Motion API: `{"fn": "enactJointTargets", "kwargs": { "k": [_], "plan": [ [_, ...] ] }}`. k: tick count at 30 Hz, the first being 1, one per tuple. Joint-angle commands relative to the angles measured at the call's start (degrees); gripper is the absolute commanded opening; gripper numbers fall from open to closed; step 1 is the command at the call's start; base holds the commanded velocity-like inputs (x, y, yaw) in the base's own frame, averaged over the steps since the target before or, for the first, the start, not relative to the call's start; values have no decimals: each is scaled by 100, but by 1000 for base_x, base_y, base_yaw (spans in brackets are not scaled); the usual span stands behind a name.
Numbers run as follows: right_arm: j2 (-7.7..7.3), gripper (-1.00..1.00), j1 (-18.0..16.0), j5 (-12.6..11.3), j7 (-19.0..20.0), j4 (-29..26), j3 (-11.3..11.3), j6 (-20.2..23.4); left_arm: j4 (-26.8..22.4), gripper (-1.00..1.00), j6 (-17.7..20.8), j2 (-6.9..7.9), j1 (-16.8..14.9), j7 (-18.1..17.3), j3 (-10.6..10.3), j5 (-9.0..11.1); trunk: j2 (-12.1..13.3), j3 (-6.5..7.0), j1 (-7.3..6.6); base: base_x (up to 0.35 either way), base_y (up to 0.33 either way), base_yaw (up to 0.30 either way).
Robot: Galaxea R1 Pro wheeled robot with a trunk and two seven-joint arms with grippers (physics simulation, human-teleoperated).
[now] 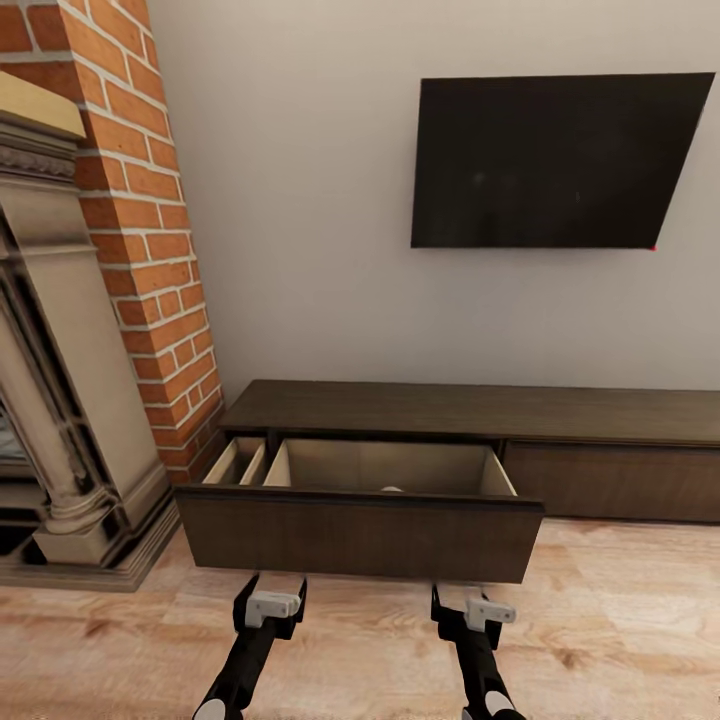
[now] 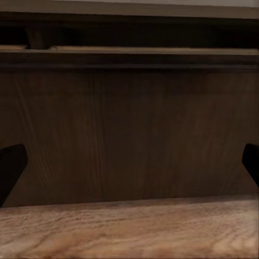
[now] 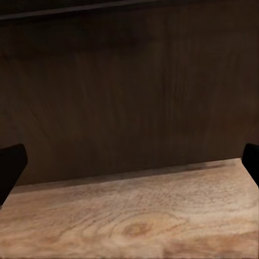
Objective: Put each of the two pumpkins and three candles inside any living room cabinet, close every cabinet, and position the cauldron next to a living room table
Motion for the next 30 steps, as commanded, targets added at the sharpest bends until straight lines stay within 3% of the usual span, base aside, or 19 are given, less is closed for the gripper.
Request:
{"fn": "enactJointTargets", "kwargs": {
  "k": [1, 14, 26, 30],
  "plan": [
    [-4, 100, -5, -46, -29, 4, 49, -24, -3, 100, -22, 9, -7, 57, -49, 29, -4, -28, 1, 0, 0, 0],
    [-17, 100, -3, -41, -29, 0, 44, -56, -288, 100, -30, 25, -5, 55, -55, 28, -22, -316, 35, 0, 0, 0],
    [-57, 100, -2, -39, -29, -58, 49, -325, -475, 100, -149, 37, 22, 55, -64, 23, -38, -582, 65, 0, 0, 0],
    [-54, 100, -2, -37, -29, -47, 54, -602, -479, 100, -179, 36, 27, 55, -70, 21, -43, -671, 76, 0, 0, 0]
  ]
}}
